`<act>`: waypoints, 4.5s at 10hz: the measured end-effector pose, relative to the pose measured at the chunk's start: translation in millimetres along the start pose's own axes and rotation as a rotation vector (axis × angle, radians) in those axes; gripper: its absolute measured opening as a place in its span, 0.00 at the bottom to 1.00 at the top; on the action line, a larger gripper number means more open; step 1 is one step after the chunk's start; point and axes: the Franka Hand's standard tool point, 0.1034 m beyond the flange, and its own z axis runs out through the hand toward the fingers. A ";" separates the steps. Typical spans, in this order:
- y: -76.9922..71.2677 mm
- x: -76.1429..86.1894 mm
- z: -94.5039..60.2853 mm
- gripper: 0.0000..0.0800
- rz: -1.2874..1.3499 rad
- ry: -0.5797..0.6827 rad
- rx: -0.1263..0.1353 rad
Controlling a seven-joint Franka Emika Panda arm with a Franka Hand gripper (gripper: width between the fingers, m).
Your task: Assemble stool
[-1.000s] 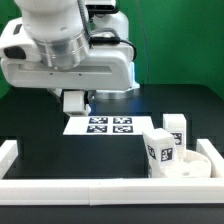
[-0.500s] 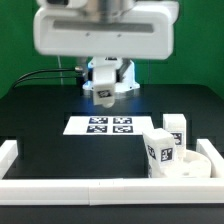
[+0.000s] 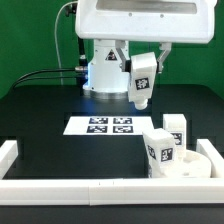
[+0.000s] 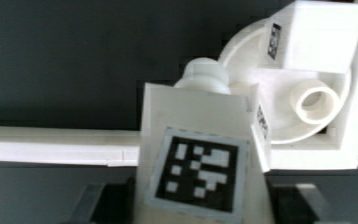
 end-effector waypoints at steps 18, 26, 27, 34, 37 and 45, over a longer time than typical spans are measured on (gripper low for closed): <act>-80.7 28.4 11.0 0.40 -0.322 0.277 -0.024; -93.6 34.5 29.3 0.40 -0.411 0.390 -0.016; -103.9 33.1 36.1 0.40 -0.429 0.425 -0.006; -101.7 27.3 54.2 0.40 -0.445 0.430 -0.012; -107.4 20.8 66.3 0.40 -0.436 0.410 -0.009; -104.4 18.0 78.4 0.40 -0.441 0.412 -0.015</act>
Offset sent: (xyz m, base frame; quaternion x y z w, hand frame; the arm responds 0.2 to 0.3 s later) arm 0.0257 0.0436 0.0034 -0.0912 0.0506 -0.2276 0.9681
